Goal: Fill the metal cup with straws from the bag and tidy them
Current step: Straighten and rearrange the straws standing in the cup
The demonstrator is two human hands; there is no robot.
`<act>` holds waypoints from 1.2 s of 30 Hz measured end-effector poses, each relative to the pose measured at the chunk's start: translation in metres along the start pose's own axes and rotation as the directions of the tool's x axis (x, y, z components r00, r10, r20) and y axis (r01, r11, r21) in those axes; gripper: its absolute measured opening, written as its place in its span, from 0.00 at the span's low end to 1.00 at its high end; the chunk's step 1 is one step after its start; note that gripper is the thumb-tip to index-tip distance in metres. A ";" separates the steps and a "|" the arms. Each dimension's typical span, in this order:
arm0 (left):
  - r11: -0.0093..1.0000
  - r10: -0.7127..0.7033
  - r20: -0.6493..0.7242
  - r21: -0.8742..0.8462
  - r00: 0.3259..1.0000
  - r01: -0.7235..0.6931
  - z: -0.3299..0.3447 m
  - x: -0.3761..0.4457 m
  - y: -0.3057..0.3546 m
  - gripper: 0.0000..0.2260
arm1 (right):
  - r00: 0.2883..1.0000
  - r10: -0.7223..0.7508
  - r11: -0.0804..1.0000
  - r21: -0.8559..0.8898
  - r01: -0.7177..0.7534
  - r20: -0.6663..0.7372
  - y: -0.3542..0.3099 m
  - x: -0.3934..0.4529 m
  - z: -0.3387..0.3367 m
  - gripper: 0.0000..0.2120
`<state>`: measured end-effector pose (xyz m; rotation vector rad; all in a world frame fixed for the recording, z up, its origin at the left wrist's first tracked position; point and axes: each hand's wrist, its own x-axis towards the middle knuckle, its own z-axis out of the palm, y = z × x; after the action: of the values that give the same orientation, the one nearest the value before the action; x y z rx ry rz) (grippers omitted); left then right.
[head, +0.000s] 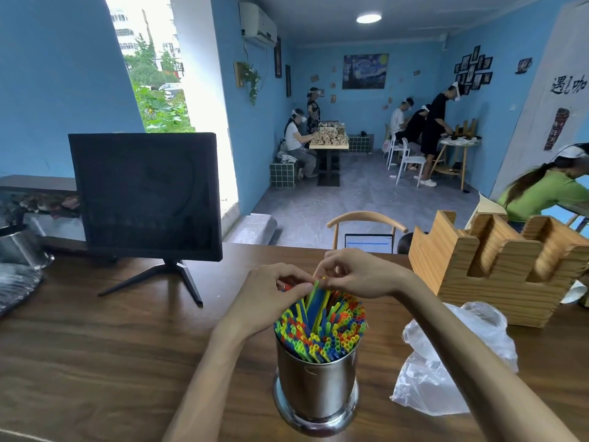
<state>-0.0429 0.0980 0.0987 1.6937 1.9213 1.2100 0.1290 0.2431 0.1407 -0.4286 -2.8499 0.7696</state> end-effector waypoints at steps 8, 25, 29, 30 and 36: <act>0.999 -0.023 -0.054 -0.036 0.998 0.021 0.001 0.001 0.003 0.01 | 0.997 -0.041 0.993 0.112 0.048 -0.070 0.005 -0.001 0.003 0.09; 0.974 0.108 -0.245 -0.168 0.963 -0.152 0.000 0.007 0.033 0.16 | 0.862 0.122 0.721 0.640 0.264 -0.493 -0.013 -0.002 0.008 0.11; 0.975 0.142 -0.221 -0.135 0.965 -0.175 -0.004 0.007 0.032 0.18 | 0.878 0.113 0.723 0.644 0.248 -0.465 -0.013 -0.006 0.011 0.13; 0.976 0.145 -0.211 -0.129 0.967 -0.174 -0.004 0.007 0.032 0.18 | 0.874 0.116 0.729 0.638 0.248 -0.472 -0.014 -0.006 0.012 0.13; 0.981 0.161 -0.231 -0.072 0.960 -0.182 -0.004 0.008 0.037 0.16 | 0.805 0.174 0.715 0.636 0.292 -0.566 -0.017 -0.003 0.023 0.13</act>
<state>-0.0232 0.1022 0.1315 1.7712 1.8362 1.5918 0.1232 0.2173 0.1296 -0.3566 -1.7848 1.3383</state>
